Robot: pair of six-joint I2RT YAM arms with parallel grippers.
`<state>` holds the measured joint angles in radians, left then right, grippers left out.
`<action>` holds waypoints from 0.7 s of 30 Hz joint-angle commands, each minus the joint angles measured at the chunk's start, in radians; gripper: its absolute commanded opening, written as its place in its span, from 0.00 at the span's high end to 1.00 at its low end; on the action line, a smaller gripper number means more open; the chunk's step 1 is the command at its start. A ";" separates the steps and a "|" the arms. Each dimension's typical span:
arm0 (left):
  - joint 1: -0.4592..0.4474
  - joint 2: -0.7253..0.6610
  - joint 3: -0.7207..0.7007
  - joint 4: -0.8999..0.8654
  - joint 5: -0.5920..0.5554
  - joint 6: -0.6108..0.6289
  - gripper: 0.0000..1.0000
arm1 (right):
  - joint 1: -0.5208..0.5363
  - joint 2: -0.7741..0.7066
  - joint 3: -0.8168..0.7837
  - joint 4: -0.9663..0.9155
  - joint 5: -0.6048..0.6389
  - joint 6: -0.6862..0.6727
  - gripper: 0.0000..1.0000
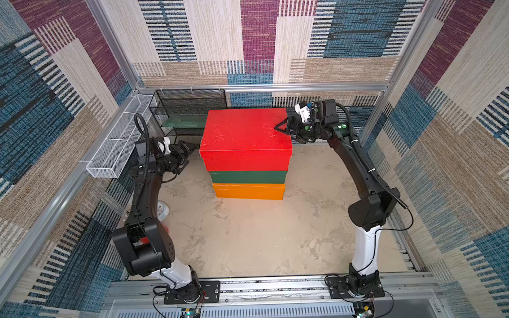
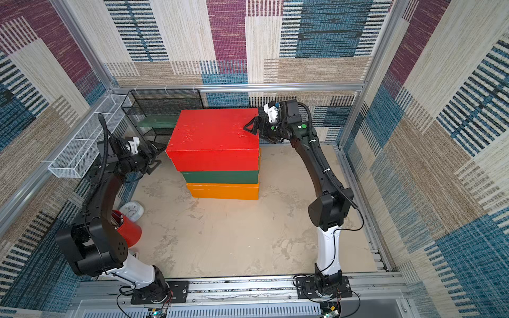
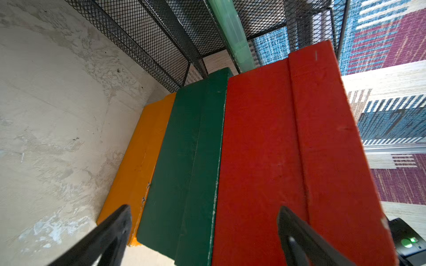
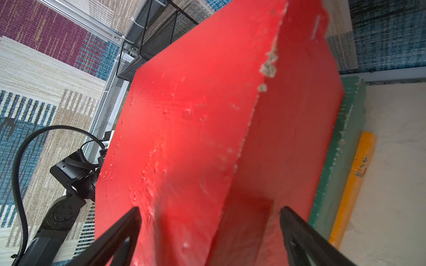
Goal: Stack the shoeboxes
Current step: Place the shoebox at the shoebox.
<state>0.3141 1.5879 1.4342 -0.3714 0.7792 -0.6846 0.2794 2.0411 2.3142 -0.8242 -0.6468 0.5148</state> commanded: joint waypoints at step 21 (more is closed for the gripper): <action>0.053 -0.206 -0.067 0.032 0.020 -0.062 0.00 | 0.401 -0.586 -0.443 0.025 0.449 -0.144 0.05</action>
<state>0.3580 1.4460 1.3781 -0.3717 0.7914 -0.7338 0.6678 1.5085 1.9518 -0.8665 -0.2550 0.3698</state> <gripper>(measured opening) 0.996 0.950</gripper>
